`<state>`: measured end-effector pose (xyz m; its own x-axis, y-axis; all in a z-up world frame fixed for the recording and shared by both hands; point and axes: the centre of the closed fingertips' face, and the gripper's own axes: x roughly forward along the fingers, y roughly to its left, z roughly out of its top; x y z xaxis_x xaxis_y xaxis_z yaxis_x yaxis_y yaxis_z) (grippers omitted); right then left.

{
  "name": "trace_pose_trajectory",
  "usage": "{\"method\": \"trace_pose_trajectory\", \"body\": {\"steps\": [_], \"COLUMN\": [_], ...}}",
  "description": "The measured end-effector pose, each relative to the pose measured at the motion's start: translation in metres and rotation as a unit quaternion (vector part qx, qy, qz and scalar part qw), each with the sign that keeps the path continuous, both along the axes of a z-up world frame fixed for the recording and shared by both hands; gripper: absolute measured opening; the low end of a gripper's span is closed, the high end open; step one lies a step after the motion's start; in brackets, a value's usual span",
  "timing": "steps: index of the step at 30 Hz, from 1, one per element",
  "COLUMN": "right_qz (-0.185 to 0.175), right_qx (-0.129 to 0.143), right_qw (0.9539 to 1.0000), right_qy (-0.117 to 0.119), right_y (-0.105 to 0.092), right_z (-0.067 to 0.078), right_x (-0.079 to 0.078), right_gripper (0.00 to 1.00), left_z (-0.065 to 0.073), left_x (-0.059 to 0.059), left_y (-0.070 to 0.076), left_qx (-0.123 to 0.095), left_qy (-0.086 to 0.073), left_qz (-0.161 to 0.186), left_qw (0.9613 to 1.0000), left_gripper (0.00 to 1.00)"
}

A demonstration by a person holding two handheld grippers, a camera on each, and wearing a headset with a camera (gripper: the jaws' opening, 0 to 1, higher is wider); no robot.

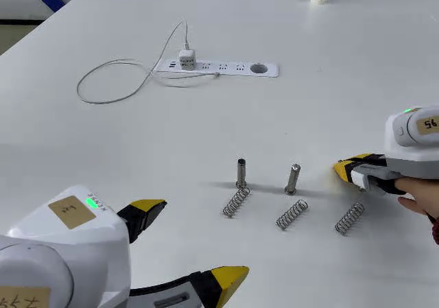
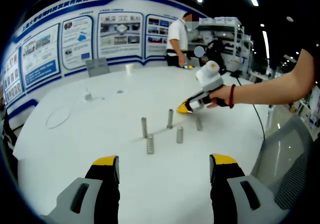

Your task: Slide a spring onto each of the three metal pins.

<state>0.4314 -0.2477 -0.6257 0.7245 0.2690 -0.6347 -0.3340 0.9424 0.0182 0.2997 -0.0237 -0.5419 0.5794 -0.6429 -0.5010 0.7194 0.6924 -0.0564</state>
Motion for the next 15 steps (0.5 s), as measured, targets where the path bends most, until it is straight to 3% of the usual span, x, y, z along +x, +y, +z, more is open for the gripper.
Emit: {"method": "trace_pose_trajectory", "body": {"steps": [6, 15], "right_qz": [-0.016, -0.015], "right_qx": [0.010, 0.028], "right_qw": [0.9998, 0.9995], "right_qy": [0.006, -0.006], "right_y": [-0.003, -0.001], "right_z": [0.000, 0.017], "right_x": [0.001, -0.004], "right_gripper": [0.09, 0.09], "left_z": [0.001, 0.002], "left_x": [-0.001, 0.000], "left_y": [0.000, 0.000], "left_qx": [0.000, -0.005], "left_qy": [0.000, 0.000], "left_qz": [-0.001, 0.002], "left_qw": [1.0000, 1.0000], "left_gripper": [0.75, 0.74]}}
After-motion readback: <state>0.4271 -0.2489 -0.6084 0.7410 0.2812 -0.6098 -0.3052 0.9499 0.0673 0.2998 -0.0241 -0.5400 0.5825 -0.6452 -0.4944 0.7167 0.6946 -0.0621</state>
